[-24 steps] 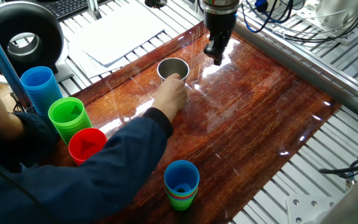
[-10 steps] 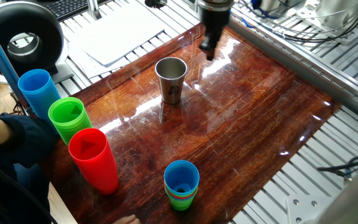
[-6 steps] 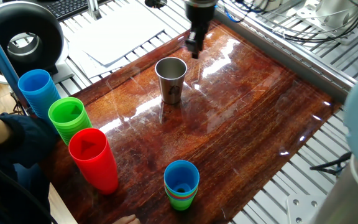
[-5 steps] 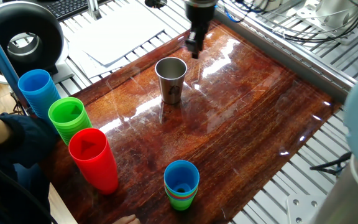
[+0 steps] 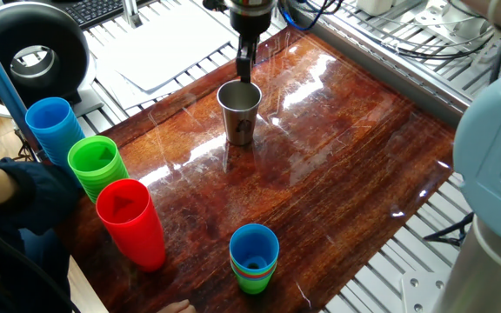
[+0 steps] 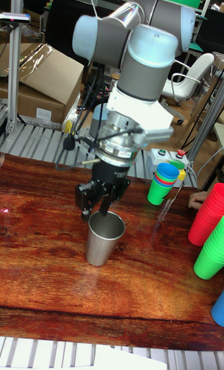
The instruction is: Pick up the cup
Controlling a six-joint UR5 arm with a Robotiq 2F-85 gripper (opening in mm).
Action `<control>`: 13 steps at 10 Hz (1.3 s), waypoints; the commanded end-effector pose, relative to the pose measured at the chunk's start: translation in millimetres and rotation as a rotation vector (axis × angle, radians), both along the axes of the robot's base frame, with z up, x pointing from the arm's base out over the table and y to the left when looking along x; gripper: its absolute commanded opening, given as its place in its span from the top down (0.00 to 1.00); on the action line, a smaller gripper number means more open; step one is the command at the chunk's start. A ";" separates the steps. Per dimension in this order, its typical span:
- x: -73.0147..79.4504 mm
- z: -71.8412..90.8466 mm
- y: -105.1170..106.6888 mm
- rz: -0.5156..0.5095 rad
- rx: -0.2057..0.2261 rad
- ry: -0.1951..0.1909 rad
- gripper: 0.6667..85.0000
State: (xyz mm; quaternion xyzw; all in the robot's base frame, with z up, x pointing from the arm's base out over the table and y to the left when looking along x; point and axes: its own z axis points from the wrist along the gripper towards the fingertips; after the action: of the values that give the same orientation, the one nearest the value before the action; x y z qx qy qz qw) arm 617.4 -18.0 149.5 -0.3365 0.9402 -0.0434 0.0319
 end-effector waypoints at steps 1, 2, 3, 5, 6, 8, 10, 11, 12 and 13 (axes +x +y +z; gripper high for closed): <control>15.6 -17.0 4.6 0.020 -0.001 -0.032 0.41; 17.9 -21.0 4.3 0.025 -0.005 -0.038 0.41; 14.7 -28.3 13.0 0.028 0.029 -0.029 0.41; 7.1 -36.5 22.0 0.018 0.074 -0.016 0.41; 5.9 -38.2 21.8 0.018 0.080 -0.016 0.42; 7.3 -40.1 25.5 0.029 0.099 -0.027 0.44; 7.3 -42.4 26.0 0.023 0.101 -0.030 0.61; 6.3 -43.9 27.3 -0.011 0.105 -0.029 0.87; 4.6 -44.1 28.8 -0.010 0.111 -0.023 0.99; -1.9 -42.6 32.7 -0.014 0.128 0.002 0.99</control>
State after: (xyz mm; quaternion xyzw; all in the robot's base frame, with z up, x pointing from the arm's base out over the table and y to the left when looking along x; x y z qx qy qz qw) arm 620.9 7.5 106.8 -0.3378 0.9396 -0.0020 0.0554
